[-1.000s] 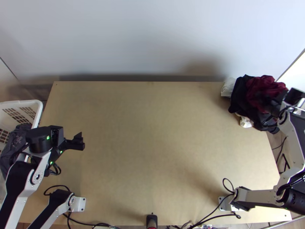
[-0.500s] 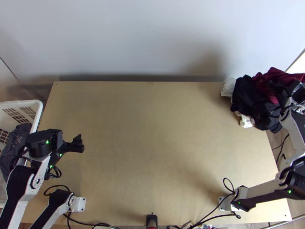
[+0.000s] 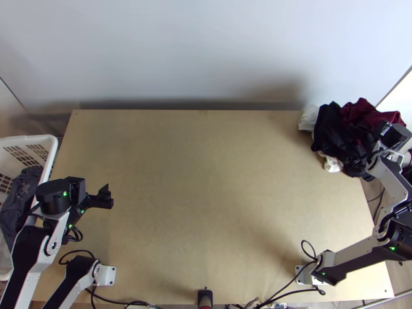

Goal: Fold the t-shirt

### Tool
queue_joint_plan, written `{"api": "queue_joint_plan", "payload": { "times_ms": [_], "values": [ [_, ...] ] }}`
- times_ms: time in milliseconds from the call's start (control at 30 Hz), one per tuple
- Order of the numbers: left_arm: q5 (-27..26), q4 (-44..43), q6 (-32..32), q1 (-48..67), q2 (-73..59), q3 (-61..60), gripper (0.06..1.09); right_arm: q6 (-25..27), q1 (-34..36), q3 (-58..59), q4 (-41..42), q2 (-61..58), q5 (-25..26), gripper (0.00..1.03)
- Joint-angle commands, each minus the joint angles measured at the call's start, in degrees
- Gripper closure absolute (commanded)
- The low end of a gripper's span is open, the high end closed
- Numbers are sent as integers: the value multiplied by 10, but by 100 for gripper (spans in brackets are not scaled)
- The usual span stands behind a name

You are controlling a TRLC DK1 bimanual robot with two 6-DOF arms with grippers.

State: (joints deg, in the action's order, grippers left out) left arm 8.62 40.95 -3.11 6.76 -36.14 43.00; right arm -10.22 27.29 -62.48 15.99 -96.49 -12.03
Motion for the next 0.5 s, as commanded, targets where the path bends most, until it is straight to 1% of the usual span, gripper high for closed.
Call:
{"api": "queue_joint_plan", "payload": {
  "times_ms": [0,33,167,467],
  "values": [
    [0,-6,-15,-4,-2,-1,10,12,0,34,-9,-1,1,9],
    [1,-8,-15,-4,-2,-1,10,13,0,34,-17,-2,1,4],
    [0,-9,-16,-5,-4,-6,10,27,0,39,-30,5,1,4],
    [-1,-25,-16,-15,-5,-24,10,26,-12,46,-76,71,1,4]
  ]
}}
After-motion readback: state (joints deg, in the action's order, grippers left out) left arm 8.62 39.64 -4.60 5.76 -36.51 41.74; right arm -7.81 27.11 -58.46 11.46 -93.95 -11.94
